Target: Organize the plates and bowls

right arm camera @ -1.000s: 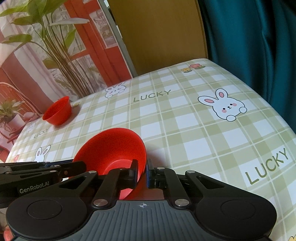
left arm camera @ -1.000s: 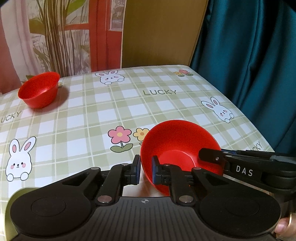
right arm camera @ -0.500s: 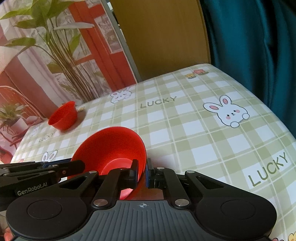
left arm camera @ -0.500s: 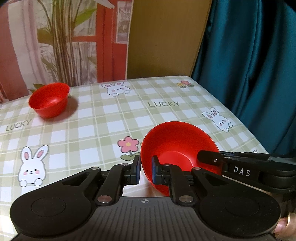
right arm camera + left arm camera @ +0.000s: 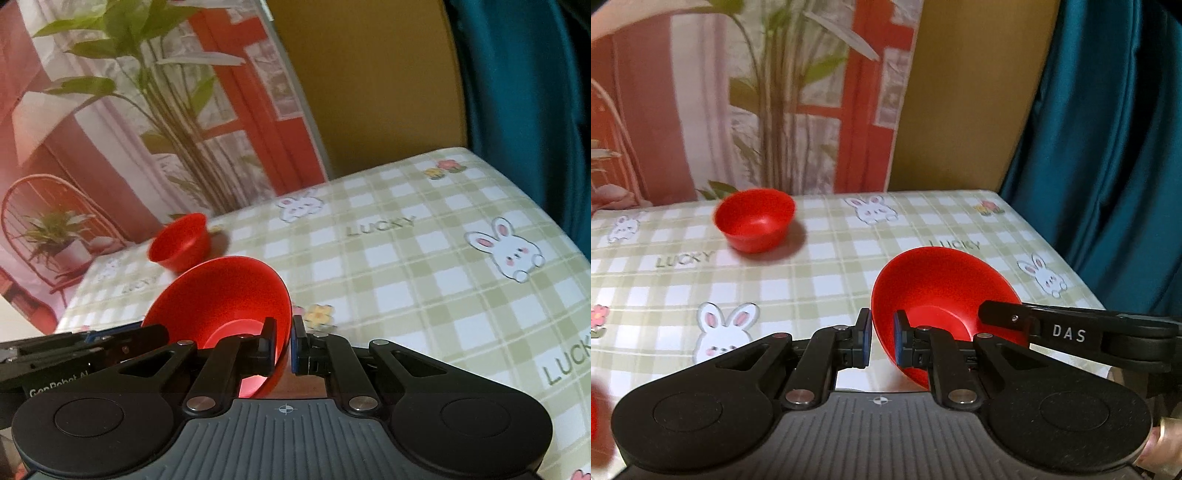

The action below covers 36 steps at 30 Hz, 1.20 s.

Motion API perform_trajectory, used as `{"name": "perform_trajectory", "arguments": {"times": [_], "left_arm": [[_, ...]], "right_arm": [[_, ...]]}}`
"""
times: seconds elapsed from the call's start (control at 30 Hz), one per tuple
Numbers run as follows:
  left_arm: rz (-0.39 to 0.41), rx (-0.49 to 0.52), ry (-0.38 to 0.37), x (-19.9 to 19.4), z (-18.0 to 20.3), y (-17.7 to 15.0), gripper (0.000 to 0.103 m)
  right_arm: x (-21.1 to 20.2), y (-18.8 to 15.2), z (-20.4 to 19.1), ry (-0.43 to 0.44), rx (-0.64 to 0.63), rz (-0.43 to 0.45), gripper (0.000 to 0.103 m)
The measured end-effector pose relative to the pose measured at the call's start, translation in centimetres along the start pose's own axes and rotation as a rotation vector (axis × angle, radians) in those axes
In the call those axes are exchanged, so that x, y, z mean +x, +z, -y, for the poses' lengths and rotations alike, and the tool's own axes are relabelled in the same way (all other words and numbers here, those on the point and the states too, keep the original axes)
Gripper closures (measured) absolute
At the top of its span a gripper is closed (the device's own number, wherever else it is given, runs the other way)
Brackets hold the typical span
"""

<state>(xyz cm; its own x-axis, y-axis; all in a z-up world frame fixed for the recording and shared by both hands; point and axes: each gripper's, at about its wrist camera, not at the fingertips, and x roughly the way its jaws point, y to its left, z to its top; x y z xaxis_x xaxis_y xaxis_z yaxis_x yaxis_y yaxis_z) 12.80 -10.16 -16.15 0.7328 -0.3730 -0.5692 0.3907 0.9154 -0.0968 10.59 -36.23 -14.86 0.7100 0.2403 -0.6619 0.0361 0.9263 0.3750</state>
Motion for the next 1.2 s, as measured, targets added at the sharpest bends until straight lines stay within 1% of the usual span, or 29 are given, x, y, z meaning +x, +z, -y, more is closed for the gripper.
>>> {"name": "perform_trajectory", "arguments": {"times": [0.2,0.33,0.63,0.97,1.2], "left_arm": [[0.049,-0.019,0.037,-2.5,-2.3,0.8,0.09],[0.067,-0.047,0.066,-4.1,-4.1,1.0,0.09],[0.126,-0.101,0.137,-8.2,-8.5,1.1,0.09],[0.162,-0.155,0.199,-11.7,-13.5,0.9,0.09],[0.151,-0.202,0.231,-13.5,-17.5,0.0,0.09]], "right_arm": [[0.0,1.1,-3.8,0.021,-0.022,0.003,0.096],[-0.3,1.6,-6.6,0.042,-0.052,0.01,0.096],[0.3,1.2,-13.3,0.107,-0.129,0.011,0.096],[2.3,0.4,-20.0,0.178,-0.185,-0.033,0.095],[4.7,-0.9,-24.7,0.219,-0.228,-0.08,0.095]]}}
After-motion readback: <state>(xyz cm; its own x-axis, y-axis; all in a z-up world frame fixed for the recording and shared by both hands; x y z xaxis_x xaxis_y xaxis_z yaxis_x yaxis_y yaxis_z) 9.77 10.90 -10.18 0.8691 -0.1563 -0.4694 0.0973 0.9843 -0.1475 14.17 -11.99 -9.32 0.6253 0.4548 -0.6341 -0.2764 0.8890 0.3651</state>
